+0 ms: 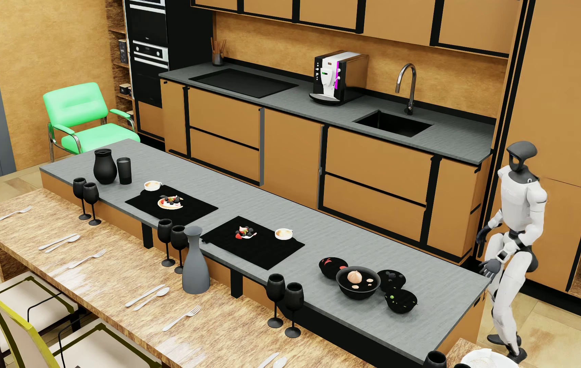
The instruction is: Walk towards the green officechair
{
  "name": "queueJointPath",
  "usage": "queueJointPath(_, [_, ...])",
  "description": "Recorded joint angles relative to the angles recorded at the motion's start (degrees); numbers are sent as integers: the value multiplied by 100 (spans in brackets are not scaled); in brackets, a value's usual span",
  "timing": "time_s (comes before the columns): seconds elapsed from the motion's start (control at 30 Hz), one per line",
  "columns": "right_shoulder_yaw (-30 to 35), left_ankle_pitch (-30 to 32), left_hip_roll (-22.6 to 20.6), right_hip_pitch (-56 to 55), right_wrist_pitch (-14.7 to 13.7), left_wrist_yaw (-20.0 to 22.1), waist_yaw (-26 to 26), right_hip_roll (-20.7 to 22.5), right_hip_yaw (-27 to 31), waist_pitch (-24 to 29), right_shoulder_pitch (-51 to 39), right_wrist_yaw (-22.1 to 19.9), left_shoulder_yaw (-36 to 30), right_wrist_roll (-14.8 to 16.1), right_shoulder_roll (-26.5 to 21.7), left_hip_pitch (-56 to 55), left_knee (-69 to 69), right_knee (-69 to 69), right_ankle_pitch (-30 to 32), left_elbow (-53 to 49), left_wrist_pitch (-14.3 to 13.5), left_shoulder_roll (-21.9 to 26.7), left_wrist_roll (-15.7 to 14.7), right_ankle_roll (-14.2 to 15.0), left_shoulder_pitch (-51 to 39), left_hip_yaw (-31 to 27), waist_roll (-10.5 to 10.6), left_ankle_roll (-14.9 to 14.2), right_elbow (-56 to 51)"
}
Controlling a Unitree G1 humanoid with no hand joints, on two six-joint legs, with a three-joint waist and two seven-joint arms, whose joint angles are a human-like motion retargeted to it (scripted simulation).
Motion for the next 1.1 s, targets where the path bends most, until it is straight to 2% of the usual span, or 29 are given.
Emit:
queueJointPath(0.03, [53,-85,-593,31,-85,-1,50,48,195,8,-88,-52,50,29,-104,-334,600,-17,-4,29,23,-2,50,-101,129,-400,-21,-350,-30])
queueJointPath(0.07, [171,-188,-1153,80,-164,18,90,115,383,14,-230,-63,146,16,-247,-639,999,-39,-23,55,45,4,56,-181,324,-587,-32,-574,-69])
queueJointPath(0.13, [525,-199,-1646,244,-299,78,173,276,779,30,-667,-39,376,-90,-596,-1155,983,-127,-65,154,68,21,-24,-283,840,-176,-25,-963,-198])
queueJointPath(0.2, [984,-213,-2049,447,-466,10,307,502,1270,65,-1248,-43,573,-197,-907,-1555,96,-133,-203,312,166,89,-72,-398,1491,120,-7,-1200,-341])
queueJointPath(0.27, [1496,-182,-2494,751,-561,-343,491,678,1754,112,-1741,16,666,-350,-1071,-1592,-1456,-53,-279,519,494,120,116,-493,2049,-260,-9,-1451,-563])
queueJointPath(0.3, [1747,-23,-2600,927,-551,-579,599,686,1912,138,-1887,107,684,-414,-1103,-1478,-2084,-2,-146,602,620,134,310,-499,2307,-503,-27,-1454,-713])
queueJointPath(0.33, [2004,264,-2601,1021,-506,-771,710,704,2022,179,-2022,194,744,-363,-1120,-1360,-2035,239,126,657,747,109,525,-525,2510,-587,-57,-482,-780])
queueJointPath(0.37, [2213,-27,-2444,992,-450,-848,815,746,2127,238,-1999,249,883,-230,-1121,-1274,-1735,734,549,692,847,37,684,-516,2671,-445,-96,-280,-864])
queueJointPath(0.4, [2414,-289,-2246,773,-392,-803,922,721,2090,303,-1857,307,1098,-59,-1106,-1078,-1479,1538,1448,714,923,-74,754,382,2796,-352,-139,-129,-940])
queueJointPath(0.43, [2644,-595,-2020,405,-322,-726,988,774,2237,355,-1687,465,1309,41,-1121,-789,-1371,2538,2570,730,953,-217,747,2135,2885,-267,-169,6,-976])
queueJointPath(0.47, [2853,-887,-1711,-158,-233,-704,1072,750,1768,391,-1545,711,1427,-17,-1190,-423,-1392,3677,3267,762,911,-372,703,2332,2905,-86,-187,-10,-991])
queueJointPath(0.5, [2921,-1107,-1476,-785,-150,-742,1051,520,1688,412,-1404,851,1413,-185,-1224,30,-1564,4597,3015,818,824,-475,677,2342,2821,96,-200,-104,-983])
queueJointPath(0.53, [2764,-1264,-1326,-1445,-56,-807,949,63,1583,419,-1229,729,1266,-291,-1127,563,-1856,5162,2603,886,732,-477,708,2369,2637,238,-217,-213,-896])
queueJointPath(0.57, [2392,-1396,-1242,-2033,36,-866,788,-417,1412,409,-1023,383,1055,-204,-940,1125,-2189,5278,2184,980,627,-419,841,2229,2375,345,-225,-312,-712])
queueJointPath(0.6, [1896,-1548,-1195,-2577,165,-925,608,-781,1213,386,-879,-18,814,25,-744,1672,-2480,5045,1920,973,519,-312,1006,1796,2097,458,-218,-399,-460])
queueJointPath(0.67, [1037,-2012,-1154,-3421,501,-945,271,-966,1251,354,-754,-572,434,456,-572,2720,-2834,3792,1676,596,254,89,1144,1361,1498,690,-171,-567,-124])
queueJointPath(0.73, [515,-2321,-1037,-3600,390,-732,19,-913,1515,387,-428,-546,452,745,-743,3773,-3188,1348,2078,118,99,510,996,1228,750,800,-96,-872,-183])
queueJointPath(0.77, [344,-2328,-934,-3486,292,-543,-78,-950,1562,418,-233,-517,700,794,-788,4254,-3315,84,2263,-108,156,618,797,1138,415,792,-44,-1057,-214])
queueJointPath(0.8, [232,-2148,-822,-3364,236,-265,-150,-1087,1297,451,-12,-519,1019,779,-792,4638,-3296,-463,2377,-328,263,643,596,950,160,682,-4,-1235,-227])
queueJointPath(0.83, [175,-1713,-662,-3291,205,75,-204,-1290,709,486,191,-517,1281,718,-731,4907,-3086,-103,2671,-579,330,663,474,936,13,550,26,-1328,-200])
queueJointPath(0.87, [169,-968,-435,-3267,180,381,-257,-1361,418,529,329,-498,1433,647,-615,4968,-2562,654,2896,-874,308,732,423,965,2,338,80,-1380,-140])
queueJointPath(0.9, [179,276,-253,-3201,165,591,-291,-1278,326,579,348,-467,1522,575,-501,4701,-1538,1366,2488,-1190,226,801,369,667,142,74,151,-1099,-45])
queueJointPath(0.93, [216,1317,20,-3010,157,676,-293,-1130,267,626,234,-433,1569,500,-422,4142,-218,1786,1944,-1470,157,830,297,607,386,-27,227,-1302,60])
queueJointPath(0.97, [297,1342,160,-2667,137,624,-246,-906,254,668,-1,-418,1541,420,-369,3364,1019,1818,1566,-1652,147,808,247,575,633,-215,308,-964,153])
queueJointPath(1.0, [423,786,-61,-2207,108,457,-171,-693,280,693,-317,-431,1428,339,-340,2483,1885,1539,1329,-1703,187,739,241,564,824,-492,370,-655,227])
queueJointPath(1.03, [596,636,-315,-1659,99,239,-95,-543,367,687,-679,-431,1275,257,-344,1633,2250,1052,1204,-1626,234,615,253,610,990,-586,392,-613,285])
queueJointPath(1.1, [1211,247,-697,-539,94,-238,59,-364,616,580,-1396,-132,1017,32,-377,342,1625,10,1078,-1210,259,399,283,662,1382,-367,339,-859,304])
